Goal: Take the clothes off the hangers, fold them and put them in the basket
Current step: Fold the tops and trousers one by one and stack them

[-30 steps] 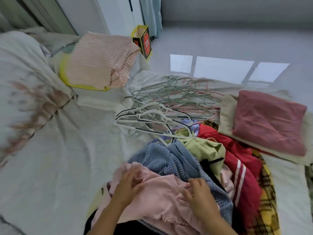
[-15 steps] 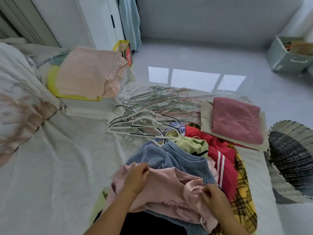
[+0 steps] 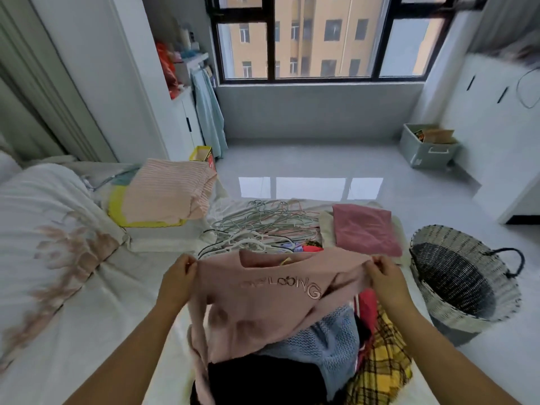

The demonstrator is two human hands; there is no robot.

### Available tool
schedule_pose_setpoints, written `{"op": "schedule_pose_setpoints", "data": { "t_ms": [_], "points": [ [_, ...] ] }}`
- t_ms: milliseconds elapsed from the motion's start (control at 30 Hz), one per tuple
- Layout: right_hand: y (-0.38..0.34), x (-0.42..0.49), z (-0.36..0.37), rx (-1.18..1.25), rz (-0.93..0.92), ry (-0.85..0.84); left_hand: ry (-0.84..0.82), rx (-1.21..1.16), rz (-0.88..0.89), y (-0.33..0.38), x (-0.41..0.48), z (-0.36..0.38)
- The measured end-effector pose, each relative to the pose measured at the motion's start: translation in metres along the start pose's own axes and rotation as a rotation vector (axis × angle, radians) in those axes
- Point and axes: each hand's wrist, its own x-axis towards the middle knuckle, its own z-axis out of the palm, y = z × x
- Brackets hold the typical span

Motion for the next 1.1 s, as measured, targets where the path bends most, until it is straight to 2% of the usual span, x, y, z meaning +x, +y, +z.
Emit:
{"op": "schedule_pose_setpoints", "data": {
  "t_ms": [100, 300, 400, 533, 767, 900, 1100],
  "points": [
    [-0.032, -0.015, -0.007, 0.017, -0.048, -0.013, 0.015, -0.132, -0.009, 0.014, -0.010, -0.043],
    [-0.106, -0.040, -0.022, 0.065, -0.195, 0.044, -0.109, -0.341, 0.114, 0.042, -0.026, -0.134],
    [-0.137, -0.046, -0.030, 0.086, -0.243, 0.058, -0.229, -0.242, 0.166, 0.049, -0.030, -0.169],
    [-0.166, -0.056, -0.046, 0.151, -0.255, -0.026, -0.326, -0.079, 0.155, 0.059, -0.036, -0.203],
    [-0.177, -0.068, -0.069, 0.111, -0.171, -0.069, -0.554, -0.437, 0.040, 0.068, -0.016, -0.226],
    [-0.187, -0.072, -0.072, 0.065, -0.138, -0.097, -0.523, -0.582, 0.009, 0.080, -0.003, -0.222],
    [-0.203, -0.071, -0.083, -0.046, -0.107, -0.238, -0.404, -0.630, 0.022, 0.099, 0.021, -0.225]
  ]
}}
